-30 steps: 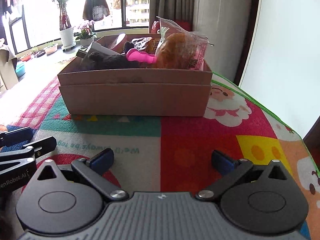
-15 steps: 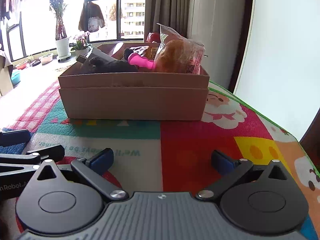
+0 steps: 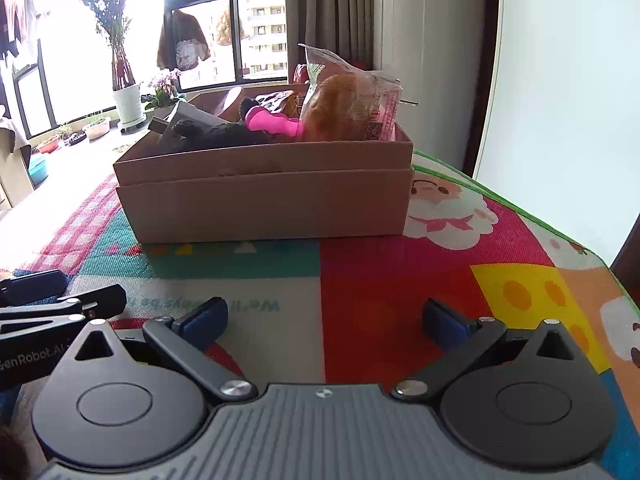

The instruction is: Organize objects

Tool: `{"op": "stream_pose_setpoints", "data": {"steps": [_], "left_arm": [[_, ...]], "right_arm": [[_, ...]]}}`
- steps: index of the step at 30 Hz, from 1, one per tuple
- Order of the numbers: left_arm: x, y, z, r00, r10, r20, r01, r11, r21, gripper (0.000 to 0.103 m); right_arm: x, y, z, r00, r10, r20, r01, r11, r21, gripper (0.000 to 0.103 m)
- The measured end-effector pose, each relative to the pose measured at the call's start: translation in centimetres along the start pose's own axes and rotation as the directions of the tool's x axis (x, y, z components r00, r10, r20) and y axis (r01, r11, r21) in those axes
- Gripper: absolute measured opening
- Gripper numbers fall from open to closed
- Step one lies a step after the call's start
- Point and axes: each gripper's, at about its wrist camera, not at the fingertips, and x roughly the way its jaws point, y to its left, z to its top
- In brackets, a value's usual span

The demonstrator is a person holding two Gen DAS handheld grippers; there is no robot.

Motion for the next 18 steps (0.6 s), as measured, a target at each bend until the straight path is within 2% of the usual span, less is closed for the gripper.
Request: {"op": "stream_pose_setpoints", "data": {"steps": [18], "left_arm": [[0.06,-0.45,-0.04,1.000,0.017,0.003,-0.017,1.000,0.025,0.069]], "right_arm": [[0.13,0.15,0.02,1.000,-0.005,-0.002,0.005,1.000,-0.007,0.103]]}}
